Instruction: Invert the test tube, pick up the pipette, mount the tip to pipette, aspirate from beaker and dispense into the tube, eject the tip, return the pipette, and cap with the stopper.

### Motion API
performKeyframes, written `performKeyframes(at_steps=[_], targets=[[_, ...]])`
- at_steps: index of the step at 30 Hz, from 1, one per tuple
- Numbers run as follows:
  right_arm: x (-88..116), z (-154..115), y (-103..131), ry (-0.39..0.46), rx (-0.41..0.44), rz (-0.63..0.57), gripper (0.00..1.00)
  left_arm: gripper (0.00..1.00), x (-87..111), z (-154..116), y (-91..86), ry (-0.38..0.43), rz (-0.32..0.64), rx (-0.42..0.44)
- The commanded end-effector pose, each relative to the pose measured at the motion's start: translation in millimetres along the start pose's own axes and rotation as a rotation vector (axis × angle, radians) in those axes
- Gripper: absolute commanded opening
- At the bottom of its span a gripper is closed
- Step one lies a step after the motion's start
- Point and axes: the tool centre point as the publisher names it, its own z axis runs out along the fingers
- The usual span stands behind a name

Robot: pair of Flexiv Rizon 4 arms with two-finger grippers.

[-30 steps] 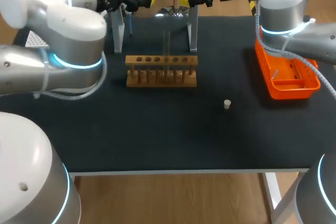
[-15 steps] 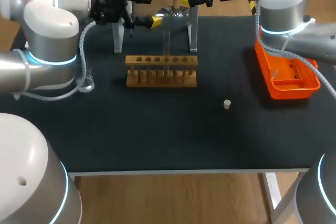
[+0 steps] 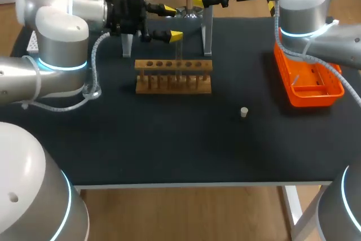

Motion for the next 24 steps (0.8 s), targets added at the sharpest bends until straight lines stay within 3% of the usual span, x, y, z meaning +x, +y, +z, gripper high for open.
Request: performKeyframes(at_steps=[1,15,24], targets=[[0,-1,0,0.002,0.001,0.000,1.00,1.00,-0.1,16,7.3,0.006,-0.005,-0.034],[0,-1,0,0.002,0.001,0.000,1.00,1.00,-1.4,42,50.5,0.041,-0.063,-0.087],[0,-1,0,0.002,0.001,0.000,1.00,1.00,-8.6,47,60.6,0.053,-0.043,-0.096]])
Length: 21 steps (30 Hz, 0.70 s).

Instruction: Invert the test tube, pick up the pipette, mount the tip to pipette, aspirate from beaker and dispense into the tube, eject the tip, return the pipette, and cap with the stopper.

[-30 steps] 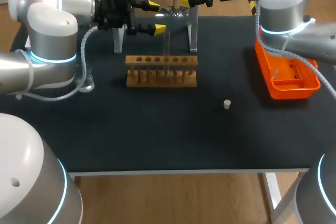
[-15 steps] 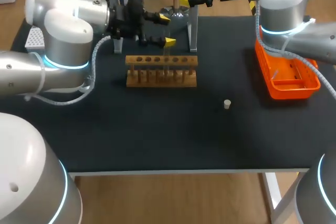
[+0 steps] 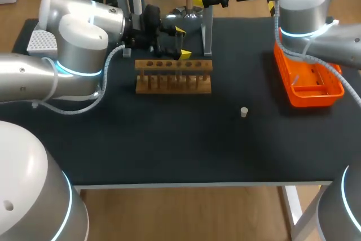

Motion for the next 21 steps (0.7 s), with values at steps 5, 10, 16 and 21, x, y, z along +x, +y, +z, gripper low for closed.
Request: performKeyframes(at_steps=[5,10,16,21], targets=[[0,-1,0,0.002,0.001,0.000,1.00,1.00,-11.5,11,3.6,0.023,0.041,0.002],[0,-1,0,0.002,0.001,0.000,1.00,1.00,-11.4,18,9.3,0.049,0.046,-0.009],[0,-1,0,0.002,0.001,0.000,1.00,1.00,-13.9,22,12.8,0.066,0.055,-0.028],[0,-1,0,0.002,0.001,0.000,1.00,1.00,-12.2,25,15.5,0.083,0.061,-0.051]])
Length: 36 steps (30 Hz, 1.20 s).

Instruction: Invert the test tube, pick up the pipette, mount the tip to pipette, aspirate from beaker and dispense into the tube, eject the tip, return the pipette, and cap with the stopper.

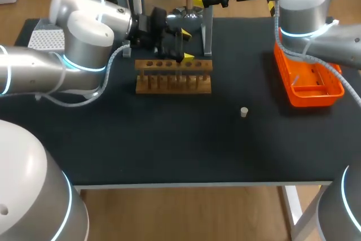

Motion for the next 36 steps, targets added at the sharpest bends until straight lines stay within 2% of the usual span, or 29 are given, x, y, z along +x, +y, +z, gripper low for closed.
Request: performKeyframes(at_steps=[1,16,36], targets=[[-0.2,-1.1,0.2,0.002,0.001,0.000,1.00,1.00,-4.6,3.2,0.6,0.019,-0.001,-0.017],[-0.2,-1.1,0.2,0.002,0.001,0.000,1.00,1.00,-5.4,-1.4,4.6,0.008,-0.029,-0.046],[-0.2,-1.1,0.2,0.002,0.001,0.000,1.00,1.00,-4.9,-1.5,5.2,0.017,-0.037,-0.040]])
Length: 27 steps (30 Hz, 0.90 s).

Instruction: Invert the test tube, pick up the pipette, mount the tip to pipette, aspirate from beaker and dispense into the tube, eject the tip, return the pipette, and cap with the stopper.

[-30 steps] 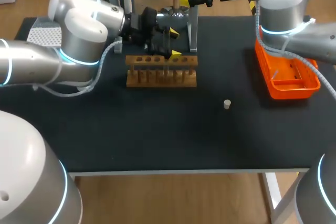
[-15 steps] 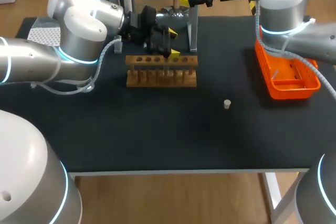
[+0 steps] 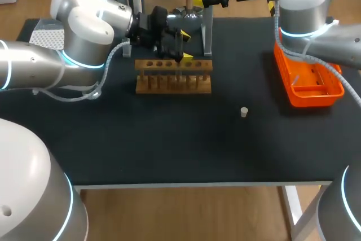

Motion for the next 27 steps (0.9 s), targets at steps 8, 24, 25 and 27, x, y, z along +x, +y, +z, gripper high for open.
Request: performKeyframes(at_steps=[8,24,25,27], targets=[[8,-34,-1,-0.089,0.005,0.005,1.00,1.00,-1.2,0,-0.1,0.003,0.000,-0.002],[90,-165,-50,-0.178,0.051,0.022,1.00,1.00,-1.2,0,-0.1,0.003,0.000,-0.002],[94,-169,-52,-0.178,0.048,0.026,1.00,1.00,-1.2,0,-0.1,0.003,0.000,-0.002],[109,-182,-60,-0.183,0.048,0.029,1.00,1.00,-1.2,0,-0.1,0.003,0.000,-0.002]])
